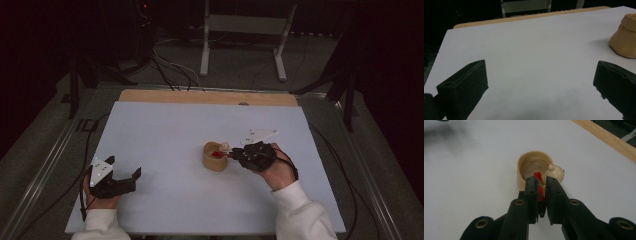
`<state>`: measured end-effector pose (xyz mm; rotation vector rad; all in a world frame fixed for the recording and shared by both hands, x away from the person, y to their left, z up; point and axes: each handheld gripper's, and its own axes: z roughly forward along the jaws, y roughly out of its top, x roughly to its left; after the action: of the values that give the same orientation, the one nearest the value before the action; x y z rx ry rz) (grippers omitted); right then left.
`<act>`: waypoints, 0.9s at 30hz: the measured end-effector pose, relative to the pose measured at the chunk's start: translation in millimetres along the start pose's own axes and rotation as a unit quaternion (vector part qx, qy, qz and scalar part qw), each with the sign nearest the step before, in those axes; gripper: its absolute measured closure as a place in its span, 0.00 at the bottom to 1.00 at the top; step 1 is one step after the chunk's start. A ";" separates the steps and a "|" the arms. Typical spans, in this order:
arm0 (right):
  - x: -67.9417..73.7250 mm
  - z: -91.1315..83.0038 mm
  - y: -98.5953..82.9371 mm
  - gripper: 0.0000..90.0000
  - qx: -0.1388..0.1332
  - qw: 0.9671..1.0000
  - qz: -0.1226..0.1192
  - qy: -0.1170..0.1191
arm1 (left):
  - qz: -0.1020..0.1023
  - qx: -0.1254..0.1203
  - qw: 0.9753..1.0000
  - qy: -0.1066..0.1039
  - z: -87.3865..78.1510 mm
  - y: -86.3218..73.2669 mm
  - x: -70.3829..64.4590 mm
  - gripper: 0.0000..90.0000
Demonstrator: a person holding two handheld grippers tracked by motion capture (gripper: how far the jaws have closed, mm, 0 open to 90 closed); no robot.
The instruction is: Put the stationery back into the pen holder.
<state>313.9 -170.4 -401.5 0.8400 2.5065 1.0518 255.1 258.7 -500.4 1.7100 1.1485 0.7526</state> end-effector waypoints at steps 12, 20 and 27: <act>-2.9 18.9 5.6 0.90 0.004 1.000 0.013 0.004 | 0.001 -0.001 1.000 0.000 -0.2 0.1 0.5 0.00; -3.9 27.8 7.1 0.90 0.010 1.000 0.017 0.008 | 0.001 0.001 1.000 -0.001 0.0 0.1 0.3 0.00; -4.8 33.3 8.5 0.90 0.010 1.000 0.021 0.013 | 0.002 0.001 1.000 -0.001 0.1 0.2 0.3 0.00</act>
<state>336.7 -150.2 -418.1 0.8925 2.5357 1.0602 255.4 258.9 -500.2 1.7141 1.1460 0.7520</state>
